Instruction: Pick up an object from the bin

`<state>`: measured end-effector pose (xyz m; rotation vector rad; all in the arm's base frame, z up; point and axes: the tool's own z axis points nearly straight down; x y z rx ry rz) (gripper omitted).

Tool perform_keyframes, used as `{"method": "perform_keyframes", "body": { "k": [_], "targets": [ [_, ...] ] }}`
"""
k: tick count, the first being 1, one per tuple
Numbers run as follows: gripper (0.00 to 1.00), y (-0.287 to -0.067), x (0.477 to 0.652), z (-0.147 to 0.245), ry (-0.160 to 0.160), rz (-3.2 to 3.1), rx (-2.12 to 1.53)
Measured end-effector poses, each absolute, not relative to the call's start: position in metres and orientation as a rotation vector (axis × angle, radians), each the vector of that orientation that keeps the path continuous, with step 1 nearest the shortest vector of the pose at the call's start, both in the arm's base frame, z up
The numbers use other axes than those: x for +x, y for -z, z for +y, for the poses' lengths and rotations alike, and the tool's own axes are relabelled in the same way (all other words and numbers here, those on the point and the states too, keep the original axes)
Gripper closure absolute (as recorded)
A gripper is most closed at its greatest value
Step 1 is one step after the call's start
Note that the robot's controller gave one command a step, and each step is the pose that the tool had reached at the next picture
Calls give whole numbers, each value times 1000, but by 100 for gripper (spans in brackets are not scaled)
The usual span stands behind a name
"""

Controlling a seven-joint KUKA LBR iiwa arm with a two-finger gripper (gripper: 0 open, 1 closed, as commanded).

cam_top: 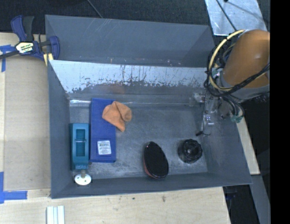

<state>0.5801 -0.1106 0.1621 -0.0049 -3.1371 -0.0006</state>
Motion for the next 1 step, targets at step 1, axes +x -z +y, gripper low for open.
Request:
{"method": "perform_keyframes", "body": {
  "k": [1],
  "targets": [
    [0,-167,582,-110,-1,-3145,-1]
  ]
}}
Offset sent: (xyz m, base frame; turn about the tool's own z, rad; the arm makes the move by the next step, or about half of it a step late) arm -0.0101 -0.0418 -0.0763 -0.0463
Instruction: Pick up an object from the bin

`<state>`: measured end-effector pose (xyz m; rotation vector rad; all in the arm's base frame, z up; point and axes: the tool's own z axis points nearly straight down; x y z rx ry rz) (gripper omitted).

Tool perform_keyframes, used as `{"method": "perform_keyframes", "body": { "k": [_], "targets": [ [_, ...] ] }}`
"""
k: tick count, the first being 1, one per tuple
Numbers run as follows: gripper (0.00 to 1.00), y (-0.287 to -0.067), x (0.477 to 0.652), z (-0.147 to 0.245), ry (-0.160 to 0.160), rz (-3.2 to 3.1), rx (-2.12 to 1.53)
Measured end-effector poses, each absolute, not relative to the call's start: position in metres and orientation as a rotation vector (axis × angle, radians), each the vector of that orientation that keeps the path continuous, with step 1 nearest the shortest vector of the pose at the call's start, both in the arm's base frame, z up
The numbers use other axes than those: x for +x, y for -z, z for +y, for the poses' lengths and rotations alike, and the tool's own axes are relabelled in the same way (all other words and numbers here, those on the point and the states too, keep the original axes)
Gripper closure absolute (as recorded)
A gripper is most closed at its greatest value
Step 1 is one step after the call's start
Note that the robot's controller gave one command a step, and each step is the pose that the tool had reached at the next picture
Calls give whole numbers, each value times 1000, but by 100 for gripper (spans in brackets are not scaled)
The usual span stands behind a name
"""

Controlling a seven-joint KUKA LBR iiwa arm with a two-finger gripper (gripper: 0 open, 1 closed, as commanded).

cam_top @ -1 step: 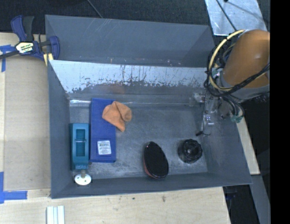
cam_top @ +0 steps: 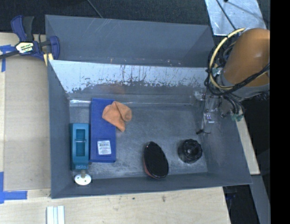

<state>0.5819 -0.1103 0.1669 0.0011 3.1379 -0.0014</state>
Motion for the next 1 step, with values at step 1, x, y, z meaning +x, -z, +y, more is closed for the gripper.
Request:
{"method": "perform_keyframes", "body": {
  "k": [1],
  "targets": [
    [0,-119,577,-136,3,3130,-46]
  ]
}}
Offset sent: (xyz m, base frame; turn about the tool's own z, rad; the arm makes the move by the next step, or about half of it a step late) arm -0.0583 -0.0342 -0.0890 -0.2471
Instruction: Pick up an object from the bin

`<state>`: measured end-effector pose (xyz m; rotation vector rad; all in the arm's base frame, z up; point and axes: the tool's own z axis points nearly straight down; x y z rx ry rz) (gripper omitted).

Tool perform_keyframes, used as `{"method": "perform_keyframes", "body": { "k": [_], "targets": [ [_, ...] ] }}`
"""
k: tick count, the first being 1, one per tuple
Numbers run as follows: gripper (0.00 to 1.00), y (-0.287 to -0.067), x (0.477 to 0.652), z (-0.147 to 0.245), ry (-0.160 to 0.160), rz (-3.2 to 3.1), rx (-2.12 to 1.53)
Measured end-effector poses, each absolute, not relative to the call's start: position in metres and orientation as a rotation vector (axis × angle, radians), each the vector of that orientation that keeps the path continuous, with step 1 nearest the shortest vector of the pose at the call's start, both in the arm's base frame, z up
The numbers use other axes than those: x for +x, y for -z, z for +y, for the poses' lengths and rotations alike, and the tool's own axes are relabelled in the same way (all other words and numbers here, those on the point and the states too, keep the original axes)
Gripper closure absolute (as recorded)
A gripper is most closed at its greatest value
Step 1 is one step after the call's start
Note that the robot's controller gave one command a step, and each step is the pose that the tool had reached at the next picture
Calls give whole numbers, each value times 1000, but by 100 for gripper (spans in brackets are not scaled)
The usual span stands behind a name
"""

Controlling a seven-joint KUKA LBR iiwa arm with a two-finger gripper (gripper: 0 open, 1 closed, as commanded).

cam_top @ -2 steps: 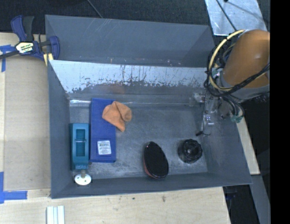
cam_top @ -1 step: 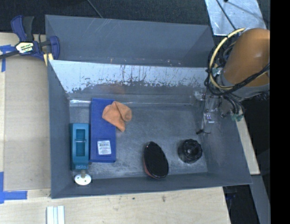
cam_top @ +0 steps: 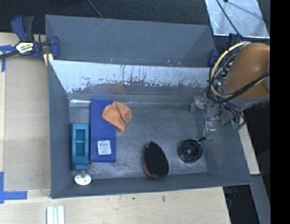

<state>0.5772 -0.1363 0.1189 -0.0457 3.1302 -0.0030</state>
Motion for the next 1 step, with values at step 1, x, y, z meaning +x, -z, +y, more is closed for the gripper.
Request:
{"method": "perform_keyframes", "body": {
  "k": [1],
  "targets": [
    [0,-84,538,-144,1,3122,-332]
  ]
}}
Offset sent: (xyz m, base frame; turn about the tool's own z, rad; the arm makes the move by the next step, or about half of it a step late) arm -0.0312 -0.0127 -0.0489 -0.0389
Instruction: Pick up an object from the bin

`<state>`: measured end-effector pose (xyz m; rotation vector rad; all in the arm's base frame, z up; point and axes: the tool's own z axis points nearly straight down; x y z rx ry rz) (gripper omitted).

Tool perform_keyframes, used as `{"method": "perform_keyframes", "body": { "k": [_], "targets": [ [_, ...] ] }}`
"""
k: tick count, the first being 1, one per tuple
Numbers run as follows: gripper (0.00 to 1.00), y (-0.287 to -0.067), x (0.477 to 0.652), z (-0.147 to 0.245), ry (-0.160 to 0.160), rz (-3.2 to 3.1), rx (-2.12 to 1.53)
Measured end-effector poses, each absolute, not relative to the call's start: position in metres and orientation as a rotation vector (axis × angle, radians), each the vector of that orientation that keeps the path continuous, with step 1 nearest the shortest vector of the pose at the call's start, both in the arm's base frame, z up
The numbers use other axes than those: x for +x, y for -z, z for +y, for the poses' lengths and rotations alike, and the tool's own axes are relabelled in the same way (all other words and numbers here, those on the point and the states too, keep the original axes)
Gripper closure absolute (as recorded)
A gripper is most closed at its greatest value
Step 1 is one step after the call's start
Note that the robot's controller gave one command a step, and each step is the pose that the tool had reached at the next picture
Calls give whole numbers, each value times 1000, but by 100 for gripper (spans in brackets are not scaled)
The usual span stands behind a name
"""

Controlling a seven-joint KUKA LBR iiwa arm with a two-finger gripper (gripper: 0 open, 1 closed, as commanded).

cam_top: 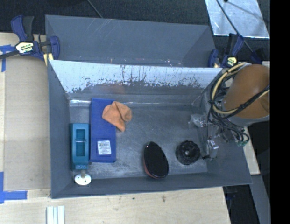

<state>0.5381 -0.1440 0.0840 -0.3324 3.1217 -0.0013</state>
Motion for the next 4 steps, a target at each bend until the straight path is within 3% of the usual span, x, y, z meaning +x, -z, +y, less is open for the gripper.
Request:
{"method": "perform_keyframes", "body": {
  "k": [1,2,3,4],
  "targets": [
    [0,-78,526,-147,0,3126,-298],
    [0,-71,518,-113,0,3133,-209],
    [100,-75,484,-131,2,3115,-388],
    [0,-75,486,-131,3,3110,-389]
  ]
}}
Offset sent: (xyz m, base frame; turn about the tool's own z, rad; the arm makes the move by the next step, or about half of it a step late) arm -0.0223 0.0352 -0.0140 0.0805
